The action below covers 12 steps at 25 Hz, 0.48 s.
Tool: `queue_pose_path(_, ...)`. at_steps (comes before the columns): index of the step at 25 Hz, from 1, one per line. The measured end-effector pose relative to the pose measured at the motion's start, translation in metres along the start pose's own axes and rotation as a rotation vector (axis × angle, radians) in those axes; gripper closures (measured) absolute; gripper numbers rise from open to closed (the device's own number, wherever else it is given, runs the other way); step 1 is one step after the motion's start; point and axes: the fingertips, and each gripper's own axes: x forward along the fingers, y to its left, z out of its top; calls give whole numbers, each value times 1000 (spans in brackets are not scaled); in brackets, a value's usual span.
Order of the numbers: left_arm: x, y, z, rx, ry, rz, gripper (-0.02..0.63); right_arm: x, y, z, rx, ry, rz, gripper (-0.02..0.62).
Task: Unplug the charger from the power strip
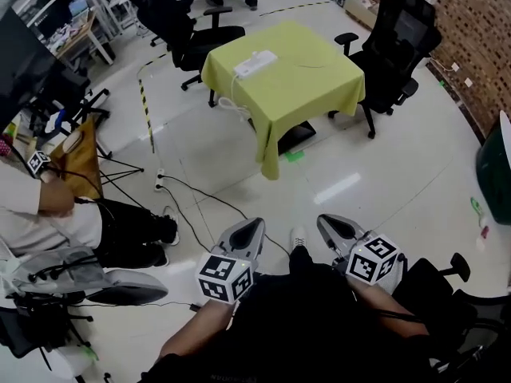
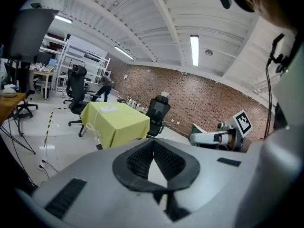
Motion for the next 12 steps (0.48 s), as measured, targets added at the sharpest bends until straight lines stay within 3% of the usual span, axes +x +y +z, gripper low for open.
queue_pose_path(6,36,29,45,-12,-16,111,600,50,-21,60,-40,-6,142,592)
queue_pose_path(12,100,14,82,28,-32,106,600,61,-72,104,-33,-22,175,592)
